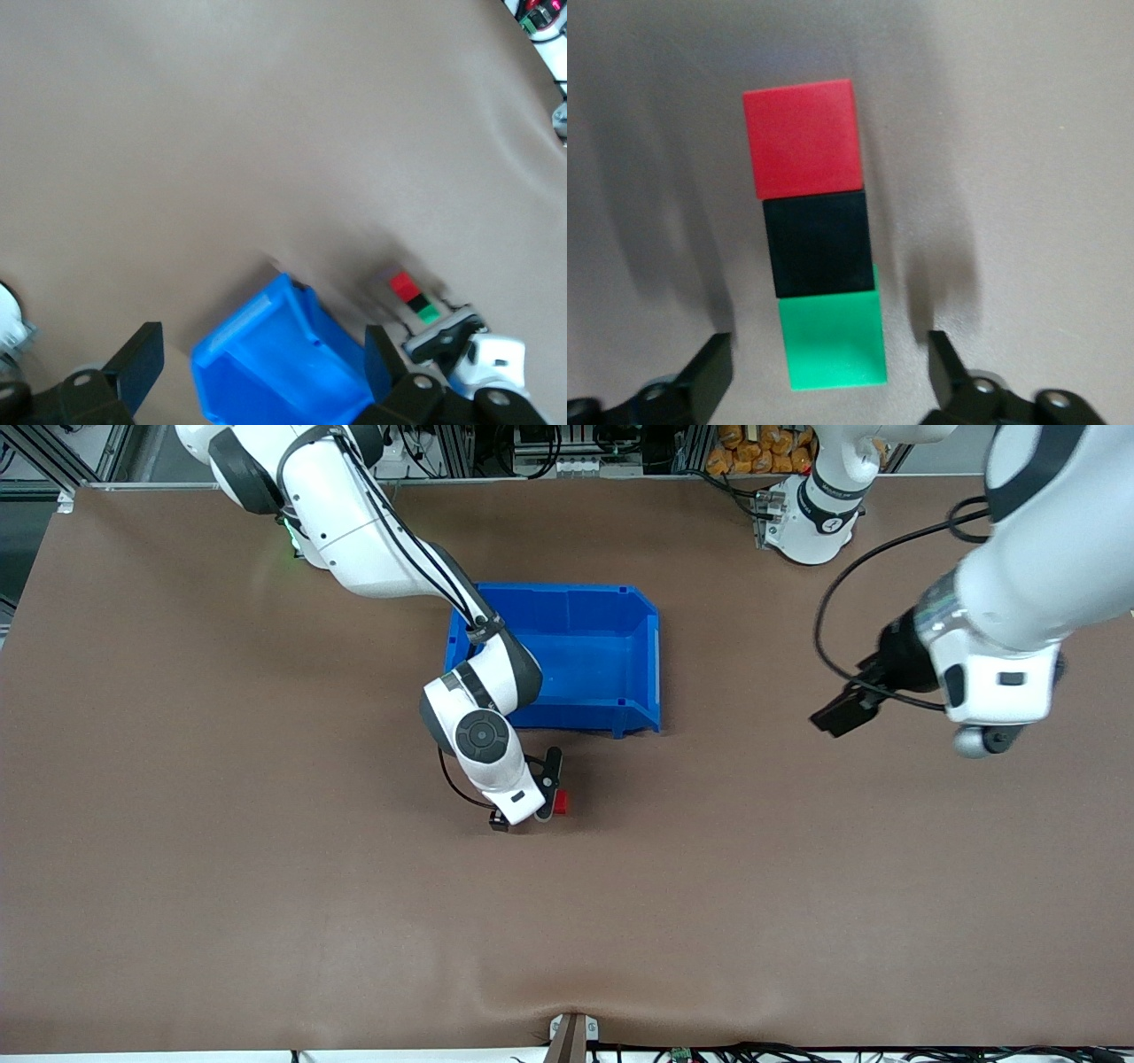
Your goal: Attach green and red cubes to black cube
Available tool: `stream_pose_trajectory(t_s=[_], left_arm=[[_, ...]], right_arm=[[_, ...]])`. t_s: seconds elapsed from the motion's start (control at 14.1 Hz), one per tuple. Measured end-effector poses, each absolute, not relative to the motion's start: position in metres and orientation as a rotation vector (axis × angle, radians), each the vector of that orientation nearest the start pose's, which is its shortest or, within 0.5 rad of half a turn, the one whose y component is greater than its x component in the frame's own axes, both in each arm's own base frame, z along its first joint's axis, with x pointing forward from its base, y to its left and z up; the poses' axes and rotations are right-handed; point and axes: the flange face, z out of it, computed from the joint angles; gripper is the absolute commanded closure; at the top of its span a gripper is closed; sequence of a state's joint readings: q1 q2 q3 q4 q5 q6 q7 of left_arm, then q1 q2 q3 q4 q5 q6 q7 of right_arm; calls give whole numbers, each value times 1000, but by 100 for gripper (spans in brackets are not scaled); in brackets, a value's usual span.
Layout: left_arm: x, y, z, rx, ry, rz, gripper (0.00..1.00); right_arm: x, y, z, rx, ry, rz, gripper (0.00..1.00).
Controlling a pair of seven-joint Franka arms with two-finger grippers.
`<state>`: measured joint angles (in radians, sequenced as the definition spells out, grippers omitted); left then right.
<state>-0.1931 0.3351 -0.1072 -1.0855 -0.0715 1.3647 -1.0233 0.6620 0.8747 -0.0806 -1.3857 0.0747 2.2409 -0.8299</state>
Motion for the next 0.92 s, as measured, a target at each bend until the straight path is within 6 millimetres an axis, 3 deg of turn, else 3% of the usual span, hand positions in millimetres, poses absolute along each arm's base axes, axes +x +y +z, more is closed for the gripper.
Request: stream_pose_trajectory(t_s=[0.21,0.35,0.5,0.64,0.92], left_arm=[[598,-134,633,-3002,-856,138,0],[588,-126,631,-2988,-738,127,0],[582,-120,630,-2982,-689,132,0],[579,-103,629,-3010,-618,99,0],[559,-69,627,-3047,-432,67,0]], right_arm=[[619,396,215,-2462,-1985,19,0],[638,363,257,-2525,-1929,37,0],[663,314,310,-2599,-1833,-9,0],[685,252,359,-2676,-1716,-57,0],[701,131,425,-2796,-1487,-62,0]])
